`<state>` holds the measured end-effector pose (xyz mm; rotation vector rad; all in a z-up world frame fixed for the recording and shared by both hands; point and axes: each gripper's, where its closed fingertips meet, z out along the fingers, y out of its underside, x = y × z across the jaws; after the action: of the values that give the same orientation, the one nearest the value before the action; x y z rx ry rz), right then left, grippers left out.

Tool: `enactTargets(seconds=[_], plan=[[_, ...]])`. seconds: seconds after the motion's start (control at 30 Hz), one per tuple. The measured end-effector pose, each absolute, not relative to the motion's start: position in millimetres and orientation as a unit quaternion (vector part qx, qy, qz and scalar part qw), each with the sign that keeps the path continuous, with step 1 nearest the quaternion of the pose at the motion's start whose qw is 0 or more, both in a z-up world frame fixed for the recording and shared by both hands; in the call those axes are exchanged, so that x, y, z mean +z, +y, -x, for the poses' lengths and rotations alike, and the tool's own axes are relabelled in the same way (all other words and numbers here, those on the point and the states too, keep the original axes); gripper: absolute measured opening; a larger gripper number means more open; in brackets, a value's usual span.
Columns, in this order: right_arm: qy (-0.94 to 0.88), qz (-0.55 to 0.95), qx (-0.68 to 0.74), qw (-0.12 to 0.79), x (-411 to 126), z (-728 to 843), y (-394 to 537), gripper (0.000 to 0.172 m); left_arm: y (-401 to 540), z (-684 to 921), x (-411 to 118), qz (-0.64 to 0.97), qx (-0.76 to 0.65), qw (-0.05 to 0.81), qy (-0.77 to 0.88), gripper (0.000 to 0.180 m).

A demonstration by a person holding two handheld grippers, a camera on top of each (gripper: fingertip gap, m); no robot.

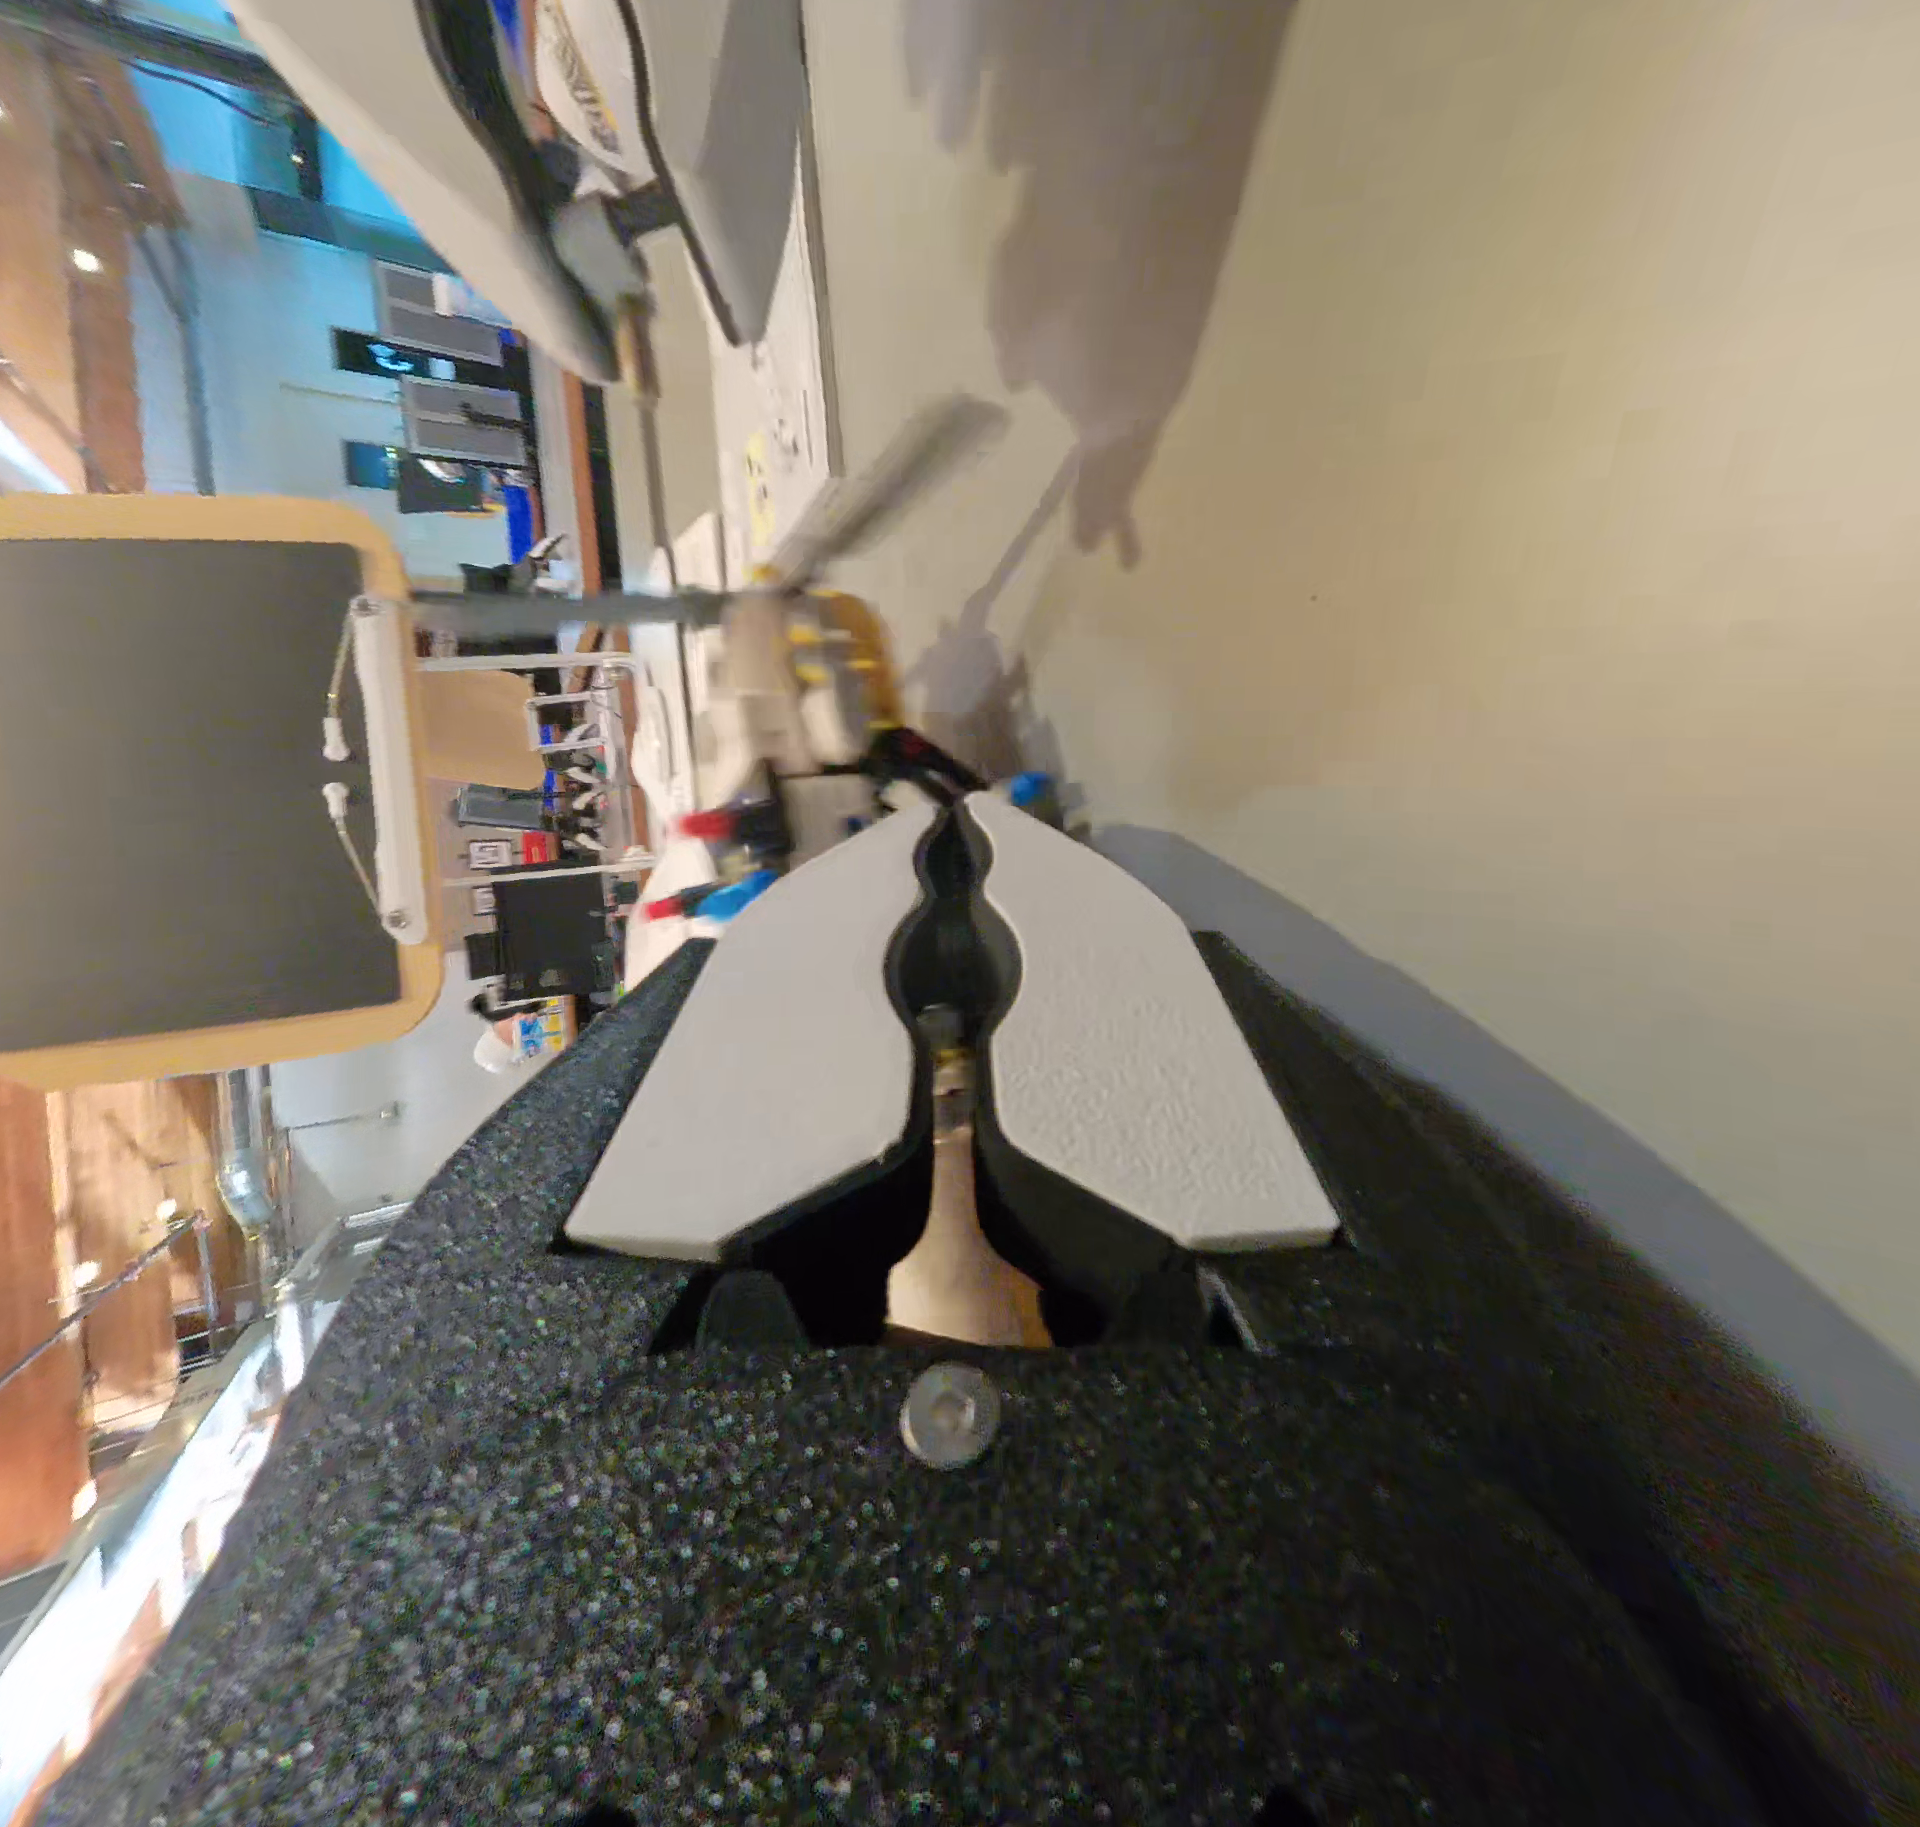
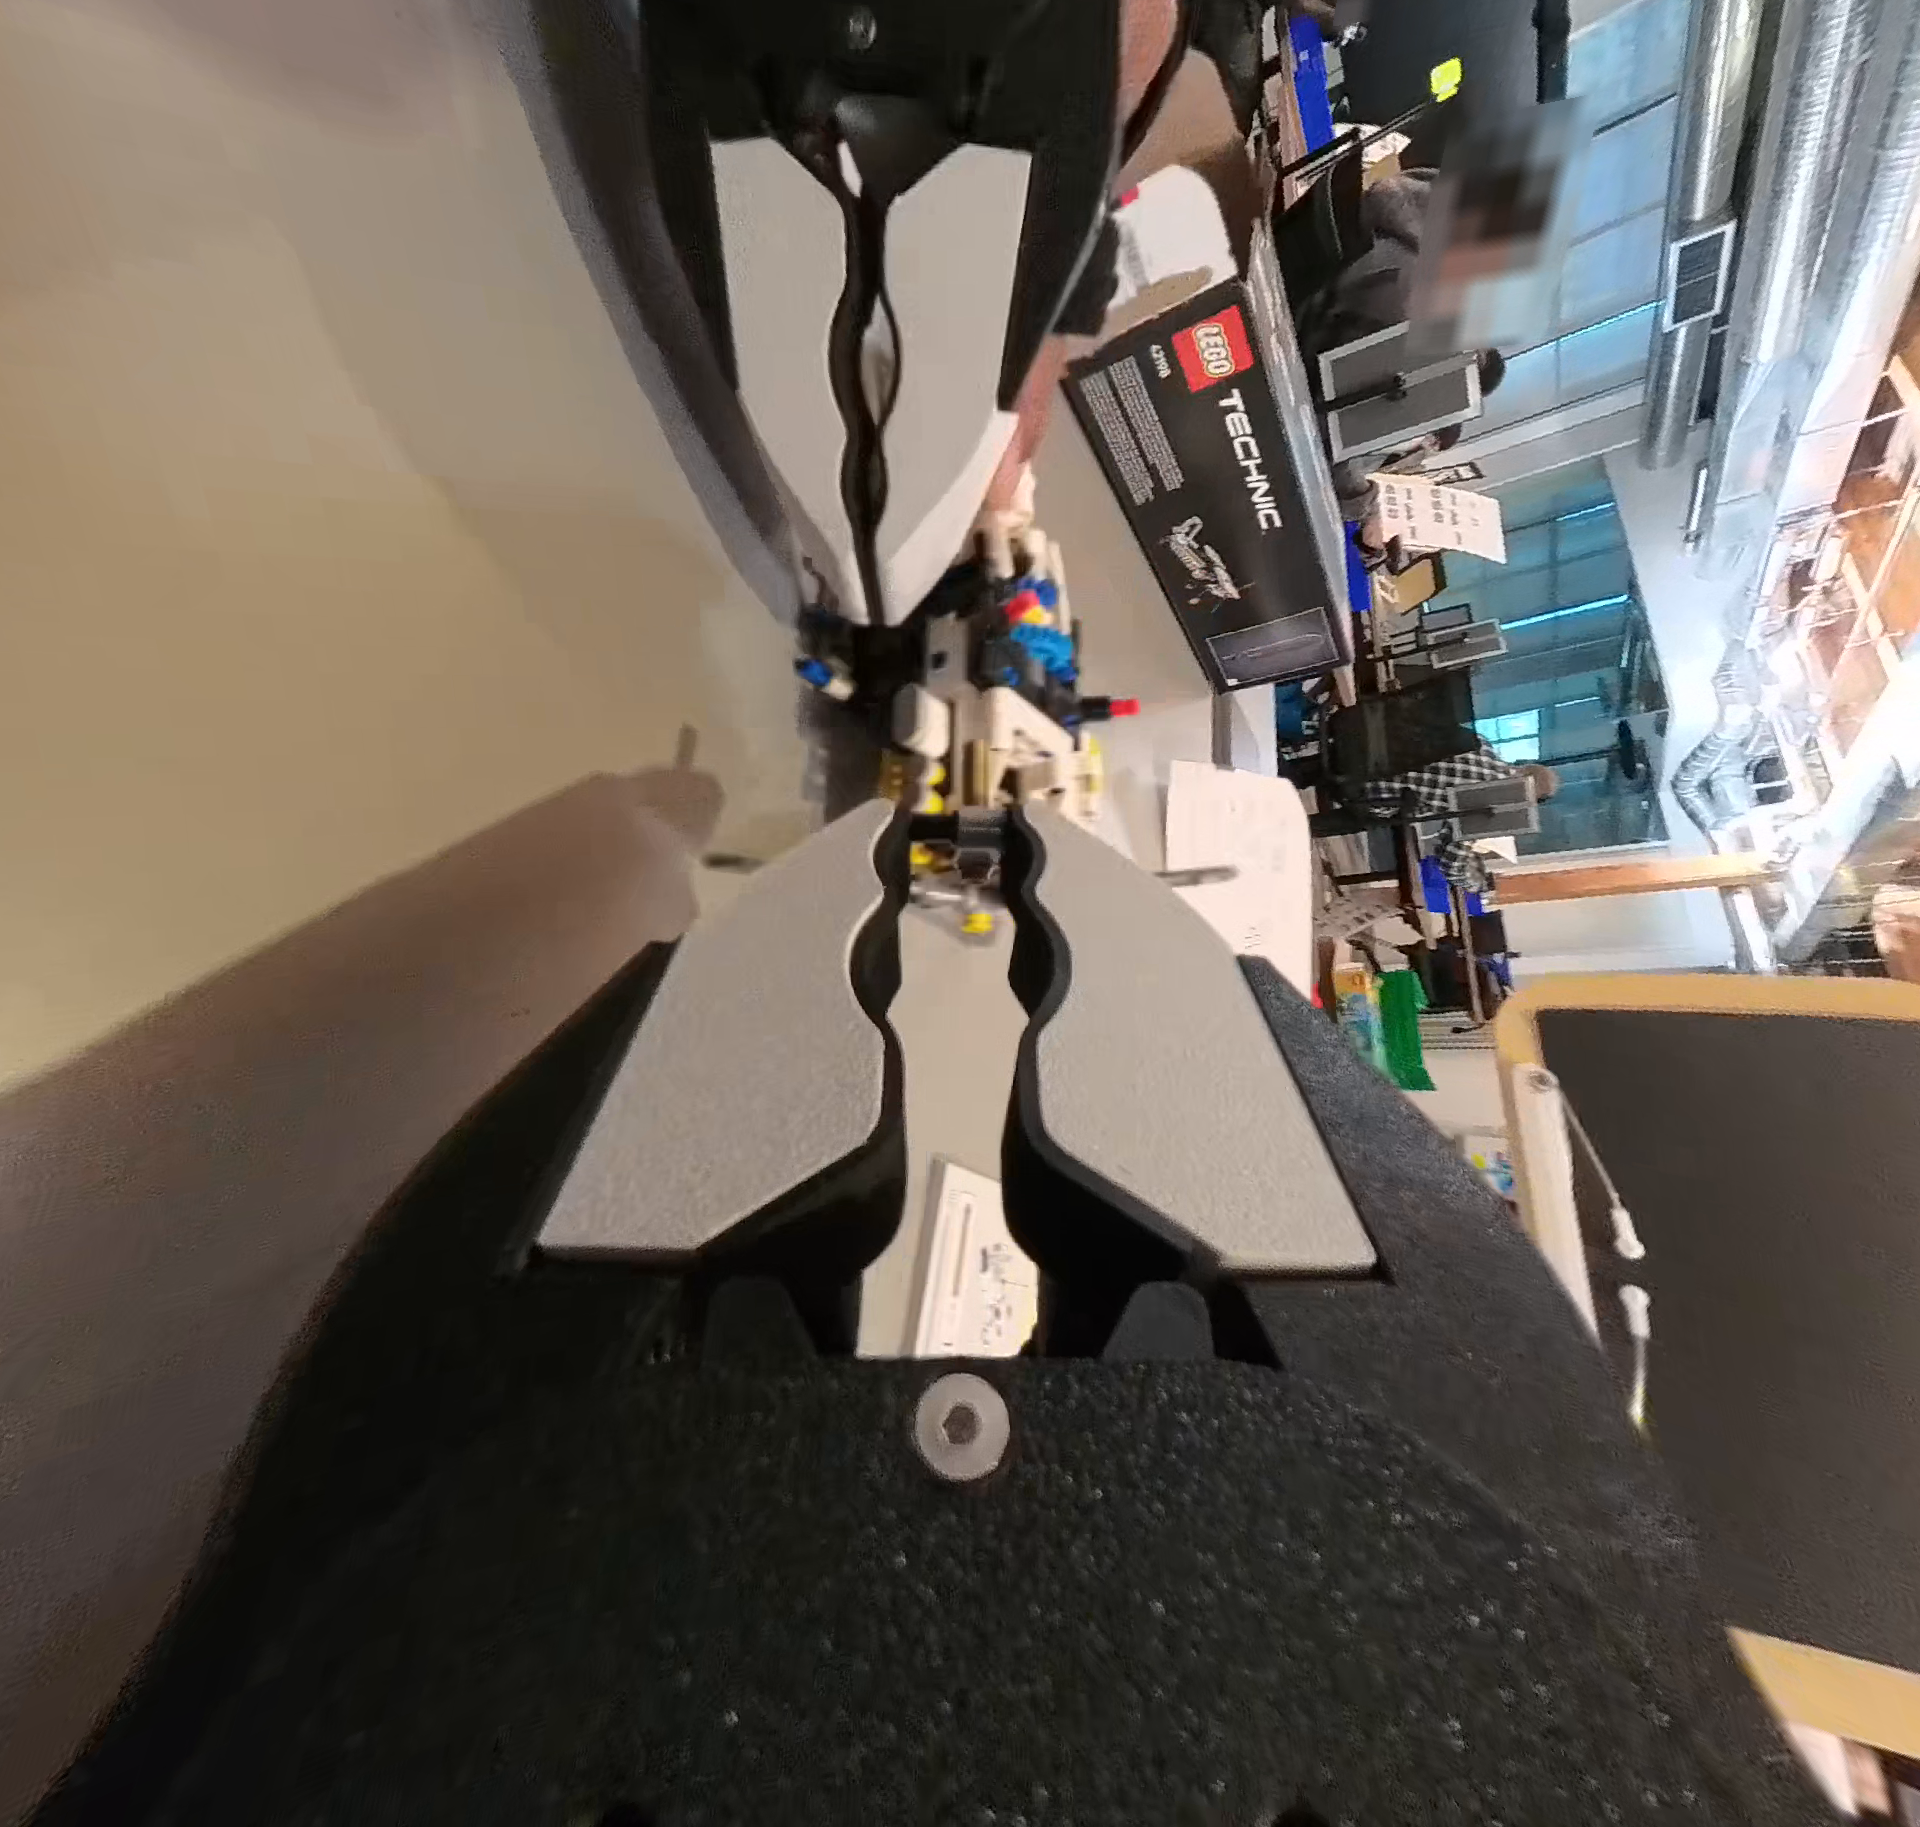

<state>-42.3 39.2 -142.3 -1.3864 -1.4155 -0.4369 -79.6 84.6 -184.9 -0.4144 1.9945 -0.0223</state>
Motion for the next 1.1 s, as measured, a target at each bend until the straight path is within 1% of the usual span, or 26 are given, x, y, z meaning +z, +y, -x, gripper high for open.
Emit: enactTargets(seconds=[0.07, 0.17, 0.4, 0.53, 0.7, 0.77, 0.9, 1.0, 1.1], plan=[[-0.593, 0.584, -0.173, 0.527, -148, 44, 35, 0.016, 83, 80, -185, 0.173, -0.007, 0.528, 0.831, 0.002], [-0.588, 0.590, -0.162, 0.530, -150, 46, 30, 0.016, 83, 81, -180, 0.195, -0.026, 0.532, 0.823, 0.010], [-0.550, 0.623, -0.147, 0.537, -153, 33, 25, 0.016, 71, 89, -161, 0.263, -0.135, 0.527, 0.797, 0.020], [-0.527, 0.635, -0.136, 0.548, -151, 29, 24, 0.017, 58, 89, -144, 0.311, -0.226, 0.528, 0.757, 0.021], [-0.517, 0.640, -0.112, 0.557, -150, 31, 19, 0.017, 34, 74, -134, 0.347, -0.318, 0.509, 0.721, 0.019], [-0.520, 0.636, -0.112, 0.559, -149, 32, 16, 0.017, 23, 63, -133, 0.339, -0.327, 0.503, 0.725, 0.019], [-0.520, 0.632, -0.094, 0.567, -148, 36, 7, 0.017, 10, 41, -138, 0.302, -0.294, 0.509, 0.750, 0.020], [-0.515, 0.634, -0.083, 0.571, -149, 34, 3, 0.017, 1, 30, -142, 0.294, -0.300, 0.495, 0.760, 0.019], [-0.510, 0.635, -0.081, 0.575, -148, 31, 2, 0.017, -4, 25, -146, 0.293, -0.311, 0.480, 0.766, 0.012]])
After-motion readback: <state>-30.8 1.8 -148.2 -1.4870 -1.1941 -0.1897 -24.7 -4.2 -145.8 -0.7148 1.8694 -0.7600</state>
